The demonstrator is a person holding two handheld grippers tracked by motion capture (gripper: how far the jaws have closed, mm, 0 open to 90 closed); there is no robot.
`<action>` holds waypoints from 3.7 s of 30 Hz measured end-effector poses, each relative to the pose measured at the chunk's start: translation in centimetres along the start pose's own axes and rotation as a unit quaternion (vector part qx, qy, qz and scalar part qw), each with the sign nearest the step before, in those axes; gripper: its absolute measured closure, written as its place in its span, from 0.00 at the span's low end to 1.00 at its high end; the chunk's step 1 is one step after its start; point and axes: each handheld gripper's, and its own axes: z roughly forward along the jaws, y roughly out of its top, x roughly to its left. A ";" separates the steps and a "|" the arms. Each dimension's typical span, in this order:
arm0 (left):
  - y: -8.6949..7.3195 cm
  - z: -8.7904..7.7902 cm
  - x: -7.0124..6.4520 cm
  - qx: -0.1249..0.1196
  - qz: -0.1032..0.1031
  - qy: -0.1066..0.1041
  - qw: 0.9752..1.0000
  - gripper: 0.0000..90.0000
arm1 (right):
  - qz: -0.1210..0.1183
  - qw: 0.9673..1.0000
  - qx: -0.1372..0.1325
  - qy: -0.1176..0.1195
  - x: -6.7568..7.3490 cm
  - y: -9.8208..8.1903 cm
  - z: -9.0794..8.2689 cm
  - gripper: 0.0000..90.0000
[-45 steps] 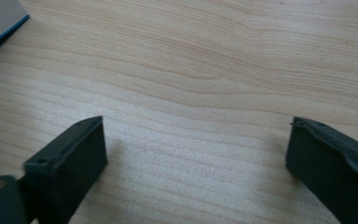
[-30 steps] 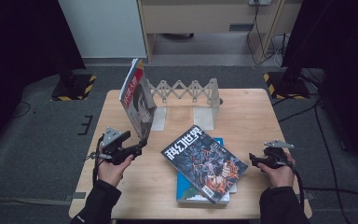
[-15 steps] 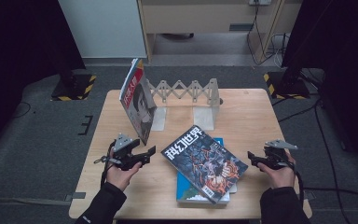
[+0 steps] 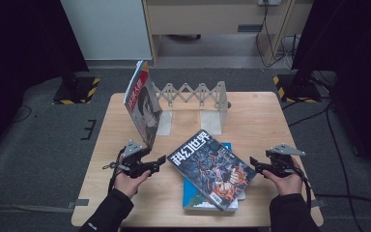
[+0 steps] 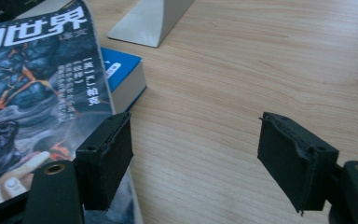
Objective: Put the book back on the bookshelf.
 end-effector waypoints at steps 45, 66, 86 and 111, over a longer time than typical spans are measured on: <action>-1.5 5.7 -0.8 0.066 -0.042 -0.101 0.992 0.34 | -0.021 0.996 0.035 0.084 5.2 -0.3 2.3 0.26; -2.4 3.2 -2.2 0.092 -0.030 -0.097 0.991 0.33 | -0.027 0.996 0.032 0.081 4.9 -0.1 2.8 0.23; -2.6 6.0 -1.8 0.084 -0.092 -0.145 0.981 0.27 | -0.023 0.996 0.032 0.081 4.9 -0.1 2.9 0.23; -0.2 4.6 -2.0 0.080 -0.142 -0.192 0.968 0.55 | -0.009 0.996 0.017 0.084 4.6 -0.5 3.1 0.21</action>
